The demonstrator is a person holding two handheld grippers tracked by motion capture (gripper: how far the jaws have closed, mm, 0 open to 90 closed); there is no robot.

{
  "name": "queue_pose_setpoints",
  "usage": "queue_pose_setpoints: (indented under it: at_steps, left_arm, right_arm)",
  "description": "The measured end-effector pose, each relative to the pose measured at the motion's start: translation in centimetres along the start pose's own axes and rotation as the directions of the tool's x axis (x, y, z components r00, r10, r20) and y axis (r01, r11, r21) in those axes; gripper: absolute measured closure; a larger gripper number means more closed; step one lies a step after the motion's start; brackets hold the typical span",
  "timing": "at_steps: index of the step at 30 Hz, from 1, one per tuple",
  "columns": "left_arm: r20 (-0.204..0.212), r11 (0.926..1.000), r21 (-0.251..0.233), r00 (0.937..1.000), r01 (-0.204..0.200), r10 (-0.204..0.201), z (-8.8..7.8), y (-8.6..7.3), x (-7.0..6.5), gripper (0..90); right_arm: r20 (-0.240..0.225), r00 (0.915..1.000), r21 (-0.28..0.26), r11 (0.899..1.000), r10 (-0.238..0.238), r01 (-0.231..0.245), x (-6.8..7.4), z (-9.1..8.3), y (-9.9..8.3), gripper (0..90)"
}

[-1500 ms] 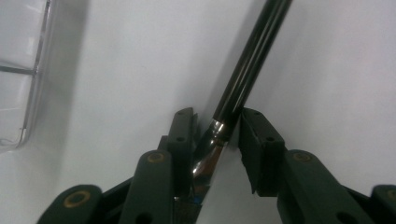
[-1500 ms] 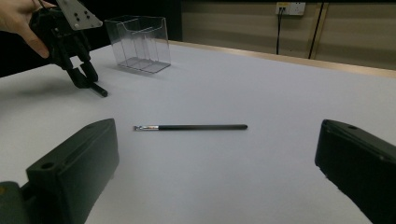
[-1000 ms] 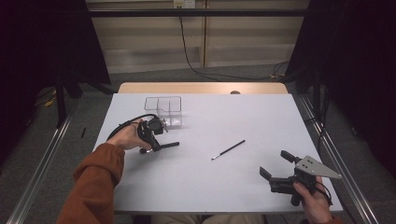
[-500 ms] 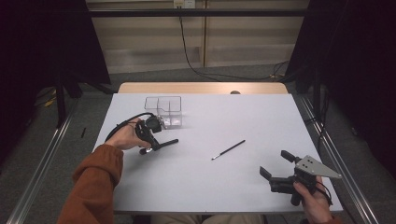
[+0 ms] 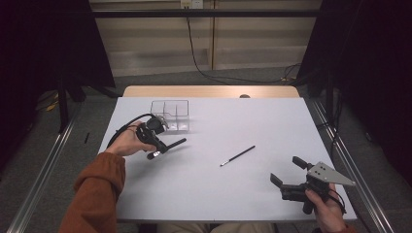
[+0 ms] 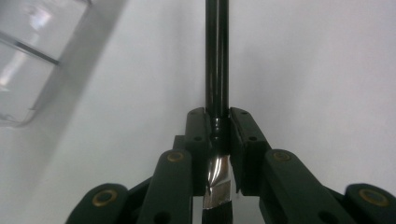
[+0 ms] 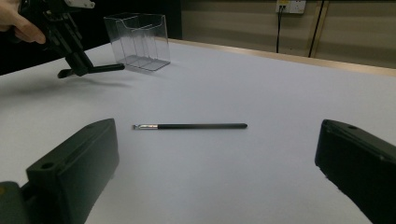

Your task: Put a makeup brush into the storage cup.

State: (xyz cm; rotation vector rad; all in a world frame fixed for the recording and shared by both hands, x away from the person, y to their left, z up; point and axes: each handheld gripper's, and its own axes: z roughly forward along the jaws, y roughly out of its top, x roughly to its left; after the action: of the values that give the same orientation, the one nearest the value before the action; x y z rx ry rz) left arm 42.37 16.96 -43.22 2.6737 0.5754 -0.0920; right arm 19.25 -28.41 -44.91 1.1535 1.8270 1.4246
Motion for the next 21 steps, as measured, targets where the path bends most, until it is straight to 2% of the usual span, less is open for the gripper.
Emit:
queue_pose_setpoints:
  at_steps: [1, 2, 5, 6, 7, 8, 9, 11, 12, 14, 15, 16, 21]
  left_arm:
    - [0.011, 0.9999, -0.012, 0.9999, -0.001, 0.001, -0.2, -0.1, 0.0, 78.7]
    - [0.004, 0.9998, -0.02, 1.0, 0.001, -0.001, -0.4, -0.2, 0.0, 78.7]
    - [0.015, 0.9969, -0.072, 0.9995, 0.03, -0.029, -0.7, -0.6, -0.2, 78.7]
    - [0.018, 0.9966, -0.078, 0.9996, 0.024, -0.023, -0.8, -0.7, -0.2, 78.7]
    - [0.019, 0.9937, -0.104, 0.999, 0.042, -0.041, -1.0, -0.8, -0.2, 78.7]
    - [0.017, 0.9921, -0.12, 0.9992, 0.038, -0.036, -1.3, -0.9, -0.2, 78.7]
    - [0.016, 0.9845, -0.159, 0.9972, 0.074, -0.073, -1.4, -1.1, -0.4, 78.7]
    - [0.016, 0.9852, -0.164, 0.9988, 0.049, -0.047, -1.9, -1.2, -0.4, 78.7]
    - [0.004, 0.9796, -0.188, 0.9975, 0.07, -0.071, -2.0, -1.2, -0.7, 78.7]
    - [0.006, 0.9708, -0.224, 0.9961, 0.087, -0.088, -2.2, -1.3, -0.9, 78.7]
    - [-0.009, 0.9728, -0.221, 0.9973, 0.07, -0.073, -2.5, -1.4, -0.8, 78.7]
    - [0.001, 0.966, -0.244, 0.9962, 0.085, -0.087, -2.5, -1.5, -0.9, 78.7]
    - [-0.023, 0.952, -0.293, 0.9946, 0.09, -0.101, -2.9, -2.3, -1.2, 78.7]
  right_arm:
    - [0.001, 1.0, 0.0, 1.0, 0.001, -0.001, 0.0, 0.0, 0.0, 0.0]
    - [0.001, 1.0, 0.0, 1.0, 0.002, -0.002, 0.0, 0.0, 0.0, 0.0]
    - [0.0, 1.0, -0.001, 1.0, 0.0, 0.0, 0.0, 0.0, 0.0, 0.0]
    - [0.001, 1.0, 0.0, 1.0, 0.001, -0.001, 0.0, 0.0, 0.0, 0.0]
    - [0.001, 1.0, 0.0, 1.0, 0.001, -0.001, 0.0, 0.0, 0.0, 0.0]
    - [0.002, 1.0, 0.0, 1.0, 0.002, -0.002, 0.0, 0.0, 0.0, 0.0]
    - [0.002, 1.0, -0.001, 1.0, 0.002, -0.002, 0.0, 0.0, 0.0, 0.0]
    - [0.001, 1.0, -0.001, 1.0, 0.0, 0.0, 0.0, 0.0, 0.0, 0.0]
    - [0.001, 1.0, 0.0, 1.0, -0.001, 0.001, 0.0, 0.0, 0.0, 0.0]
    - [0.001, 1.0, 0.0, 1.0, -0.001, 0.001, 0.0, 0.0, 0.0, 0.0]
    - [0.001, 1.0, -0.001, 1.0, 0.0, 0.0, 0.0, 0.0, 0.0, 0.0]
    - [0.001, 1.0, -0.001, 1.0, 0.0, 0.0, 0.0, 0.0, 0.0, 0.0]
    - [0.001, 1.0, -0.001, 1.0, 0.002, -0.002, 0.0, 0.0, 0.0, 0.0]
